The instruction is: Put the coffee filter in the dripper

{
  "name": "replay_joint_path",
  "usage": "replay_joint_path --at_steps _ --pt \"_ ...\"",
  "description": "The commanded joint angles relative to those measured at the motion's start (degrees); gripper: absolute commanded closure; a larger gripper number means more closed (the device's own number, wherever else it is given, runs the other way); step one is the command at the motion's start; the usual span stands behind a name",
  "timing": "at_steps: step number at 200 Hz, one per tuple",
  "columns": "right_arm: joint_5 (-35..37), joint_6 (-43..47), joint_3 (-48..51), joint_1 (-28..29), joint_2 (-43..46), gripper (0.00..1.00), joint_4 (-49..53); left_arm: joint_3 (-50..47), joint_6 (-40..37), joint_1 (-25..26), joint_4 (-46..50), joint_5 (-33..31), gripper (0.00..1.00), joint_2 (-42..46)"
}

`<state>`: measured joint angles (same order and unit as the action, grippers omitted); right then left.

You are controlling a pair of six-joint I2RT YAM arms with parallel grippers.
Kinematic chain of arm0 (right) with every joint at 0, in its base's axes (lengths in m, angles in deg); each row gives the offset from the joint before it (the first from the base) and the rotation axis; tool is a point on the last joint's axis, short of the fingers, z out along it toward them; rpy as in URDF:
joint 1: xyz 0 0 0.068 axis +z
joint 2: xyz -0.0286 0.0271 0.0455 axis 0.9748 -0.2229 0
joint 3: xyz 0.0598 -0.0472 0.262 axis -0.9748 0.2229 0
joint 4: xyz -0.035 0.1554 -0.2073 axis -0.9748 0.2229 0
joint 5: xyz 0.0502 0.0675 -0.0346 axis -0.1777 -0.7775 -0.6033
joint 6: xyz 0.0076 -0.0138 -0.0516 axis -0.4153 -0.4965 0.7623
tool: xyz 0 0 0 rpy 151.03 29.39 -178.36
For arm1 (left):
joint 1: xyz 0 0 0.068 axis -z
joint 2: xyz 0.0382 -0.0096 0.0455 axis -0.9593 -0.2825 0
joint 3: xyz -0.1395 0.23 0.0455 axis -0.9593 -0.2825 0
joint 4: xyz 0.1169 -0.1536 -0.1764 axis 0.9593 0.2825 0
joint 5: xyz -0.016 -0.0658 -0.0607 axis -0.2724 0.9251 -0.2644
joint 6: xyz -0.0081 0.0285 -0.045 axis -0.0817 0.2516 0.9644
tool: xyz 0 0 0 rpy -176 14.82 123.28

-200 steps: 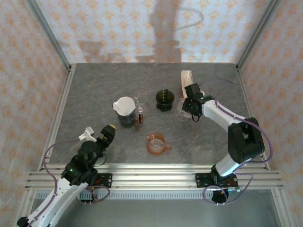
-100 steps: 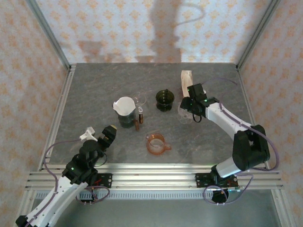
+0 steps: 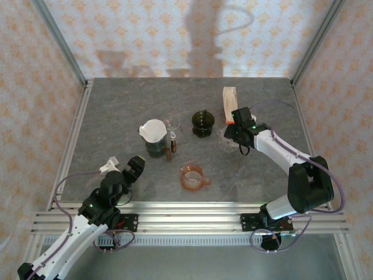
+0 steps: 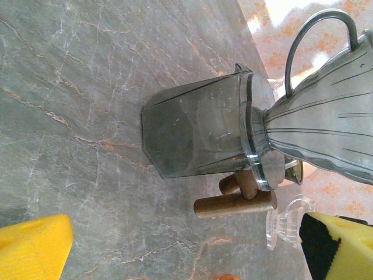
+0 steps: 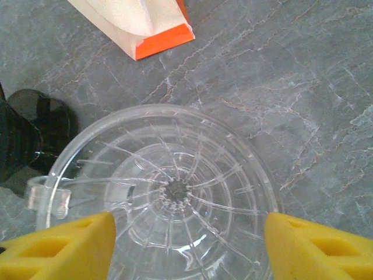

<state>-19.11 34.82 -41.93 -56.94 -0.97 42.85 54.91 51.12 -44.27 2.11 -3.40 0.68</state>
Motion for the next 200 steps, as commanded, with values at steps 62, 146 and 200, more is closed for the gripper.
replay_joint_path --at_steps 62,146,200 --pt "-1.20 -0.90 1.68 -0.19 -2.10 0.44 -1.91 1.00 -2.06 0.24 1.61 0.03 0.00 -0.84" --pt "-0.63 2.06 -2.45 -0.21 0.43 0.38 2.01 1.62 -2.66 0.26 -1.72 1.21 0.00 -5.06" --pt "0.52 2.68 -4.39 -0.21 4.27 0.36 3.73 2.90 -4.09 0.31 -1.65 1.41 0.00 -5.74"
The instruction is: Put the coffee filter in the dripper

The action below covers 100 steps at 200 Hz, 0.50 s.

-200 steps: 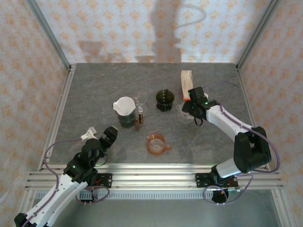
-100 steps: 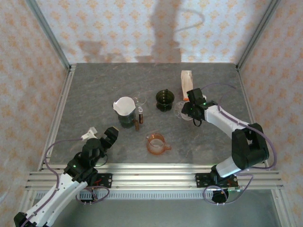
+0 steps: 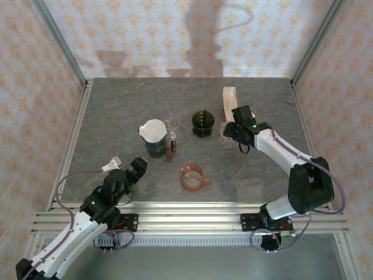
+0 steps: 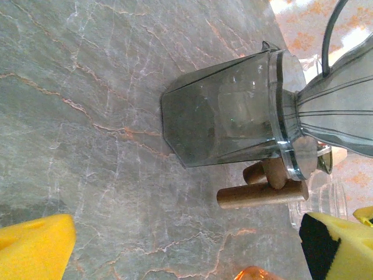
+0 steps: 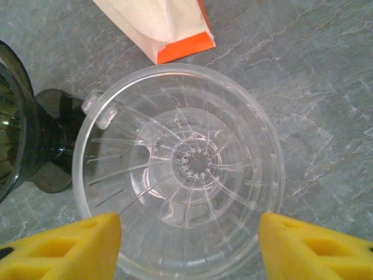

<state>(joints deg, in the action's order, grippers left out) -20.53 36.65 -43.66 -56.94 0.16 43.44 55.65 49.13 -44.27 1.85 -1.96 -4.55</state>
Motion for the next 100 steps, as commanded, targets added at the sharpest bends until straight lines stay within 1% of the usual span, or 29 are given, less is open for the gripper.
replay_joint_path --at_steps 1,25,38,73,100 --pt "1.98 0.77 -2.68 -0.22 3.20 0.36 3.25 2.18 -2.12 0.30 -1.37 -0.06 0.00 -0.53" --pt "2.88 -0.91 -1.07 -0.74 4.51 0.35 3.27 2.29 -2.35 0.28 -1.35 0.00 0.00 -0.94" --pt "1.76 -2.04 0.08 -1.56 4.15 0.34 2.20 2.12 -2.10 0.29 -1.51 0.03 0.00 -1.14" --pt "-2.23 -4.12 0.59 -4.16 -0.55 0.34 0.56 2.07 -2.05 0.29 -1.19 0.10 0.00 -1.21" --pt "-3.52 -4.28 0.35 -4.56 -3.86 0.35 -1.20 2.29 -2.14 0.28 -0.34 -0.06 0.00 -0.69"
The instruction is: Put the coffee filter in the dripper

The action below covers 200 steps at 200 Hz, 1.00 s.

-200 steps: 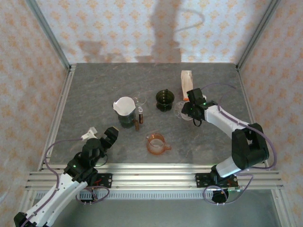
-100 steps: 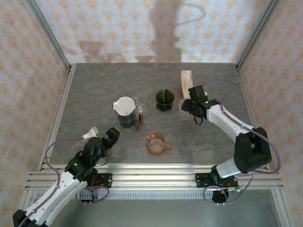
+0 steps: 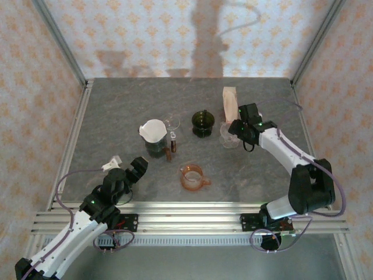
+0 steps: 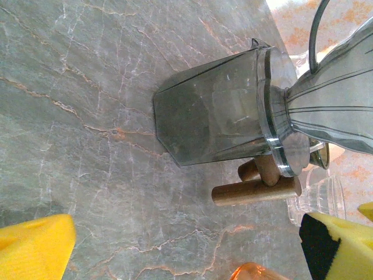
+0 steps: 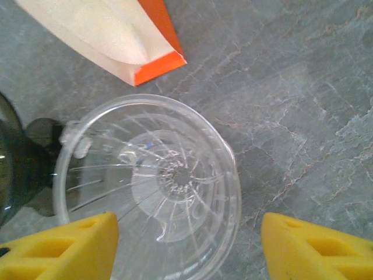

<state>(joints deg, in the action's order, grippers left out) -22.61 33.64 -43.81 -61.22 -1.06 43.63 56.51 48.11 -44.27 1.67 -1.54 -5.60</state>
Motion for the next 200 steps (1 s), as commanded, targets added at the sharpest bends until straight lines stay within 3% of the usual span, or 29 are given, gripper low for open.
replay_joint_path --at_steps 1,26,75,111,159,200 --pt "-1.44 -1.24 0.48 -0.27 -2.76 0.35 -1.44 1.44 -1.12 0.29 -0.19 -0.45 0.00 0.43" --pt "-1.78 -0.94 0.00 -0.26 -5.04 0.42 -1.84 1.69 -1.29 0.22 -0.26 -0.23 0.00 0.73" --pt "-1.54 0.23 1.07 -0.34 -3.75 0.79 -2.41 3.91 -2.79 0.31 -1.35 2.29 0.00 -2.00" --pt "-0.96 1.36 2.27 -0.43 -0.89 0.96 -1.94 7.76 -5.41 0.54 -4.13 8.39 0.05 -8.88" --pt "-2.06 2.82 4.36 -0.53 8.42 1.00 0.04 15.60 -9.27 6.85 -5.12 8.52 0.04 -13.52" --pt "-12.97 5.96 1.59 1.25 15.74 1.00 5.96 19.21 -12.39 8.65 -4.92 8.58 0.01 -14.26"
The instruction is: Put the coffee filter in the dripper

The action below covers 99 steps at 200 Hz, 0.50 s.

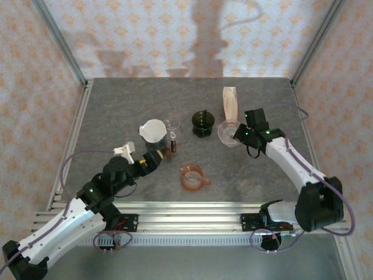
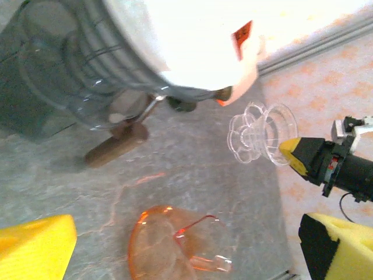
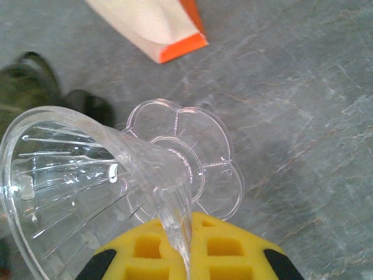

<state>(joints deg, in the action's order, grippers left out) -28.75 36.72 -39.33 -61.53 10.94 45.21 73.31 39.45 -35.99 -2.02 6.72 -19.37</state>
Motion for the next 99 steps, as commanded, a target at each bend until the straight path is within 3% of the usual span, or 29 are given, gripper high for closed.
replay_joint_path --at_steps 1,39,99 --pt "-7.00 3.07 -3.06 1.86 3.78 1.00 4.61 2.44 -3.77 0.36 -1.24 0.35 0.01 -0.49" --pt "-7.67 5.91 -10.47 15.96 3.32 1.00 15.00 4.28 -6.69 0.43 -0.99 0.78 0.01 -1.08" --pt "-12.20 3.77 -13.28 26.28 0.91 1.00 19.33 5.81 -8.95 0.36 0.18 1.77 0.01 -2.73"
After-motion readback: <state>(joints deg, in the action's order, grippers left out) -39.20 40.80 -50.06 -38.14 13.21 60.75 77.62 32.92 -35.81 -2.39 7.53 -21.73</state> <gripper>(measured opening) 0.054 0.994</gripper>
